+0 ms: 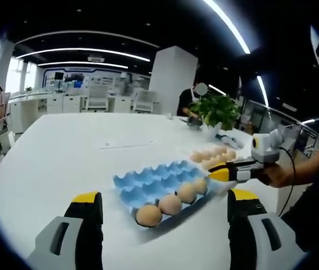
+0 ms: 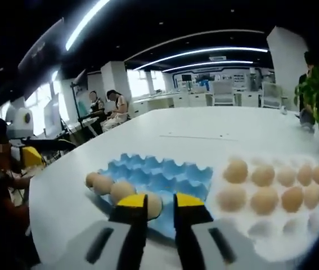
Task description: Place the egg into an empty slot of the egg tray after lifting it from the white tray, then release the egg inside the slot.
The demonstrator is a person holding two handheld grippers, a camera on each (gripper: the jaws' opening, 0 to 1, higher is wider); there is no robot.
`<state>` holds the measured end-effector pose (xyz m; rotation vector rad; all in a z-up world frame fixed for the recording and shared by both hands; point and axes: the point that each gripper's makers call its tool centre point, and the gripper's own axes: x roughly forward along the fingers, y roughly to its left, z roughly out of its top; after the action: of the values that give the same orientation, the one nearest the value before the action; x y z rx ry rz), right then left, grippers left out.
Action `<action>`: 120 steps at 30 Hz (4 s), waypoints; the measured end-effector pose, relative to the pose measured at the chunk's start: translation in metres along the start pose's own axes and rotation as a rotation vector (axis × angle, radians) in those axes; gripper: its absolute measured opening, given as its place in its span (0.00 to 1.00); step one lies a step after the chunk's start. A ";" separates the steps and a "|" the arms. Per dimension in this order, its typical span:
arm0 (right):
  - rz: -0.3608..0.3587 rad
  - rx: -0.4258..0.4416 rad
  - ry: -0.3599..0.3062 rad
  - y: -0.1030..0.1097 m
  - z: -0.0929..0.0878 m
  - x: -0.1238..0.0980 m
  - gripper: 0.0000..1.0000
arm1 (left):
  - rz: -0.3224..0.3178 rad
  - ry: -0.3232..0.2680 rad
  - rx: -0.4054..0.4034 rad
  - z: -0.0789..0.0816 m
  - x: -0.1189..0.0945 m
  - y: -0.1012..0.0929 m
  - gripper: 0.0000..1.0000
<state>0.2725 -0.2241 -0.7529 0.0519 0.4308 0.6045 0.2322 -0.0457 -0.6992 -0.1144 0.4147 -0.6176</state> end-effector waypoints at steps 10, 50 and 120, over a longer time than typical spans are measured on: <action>-0.156 0.039 0.007 -0.048 -0.010 -0.025 0.19 | 0.001 0.005 0.000 -0.001 -0.001 0.000 0.92; -0.754 0.052 -0.021 -0.238 -0.017 -0.158 0.29 | -0.005 0.013 0.003 -0.002 0.001 0.000 0.91; -0.117 0.043 -0.031 -0.046 0.013 -0.028 0.25 | 0.015 0.010 -0.001 -0.004 -0.004 0.005 0.91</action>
<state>0.2823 -0.2766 -0.7389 0.0765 0.4137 0.4787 0.2304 -0.0390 -0.7024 -0.1086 0.4252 -0.6036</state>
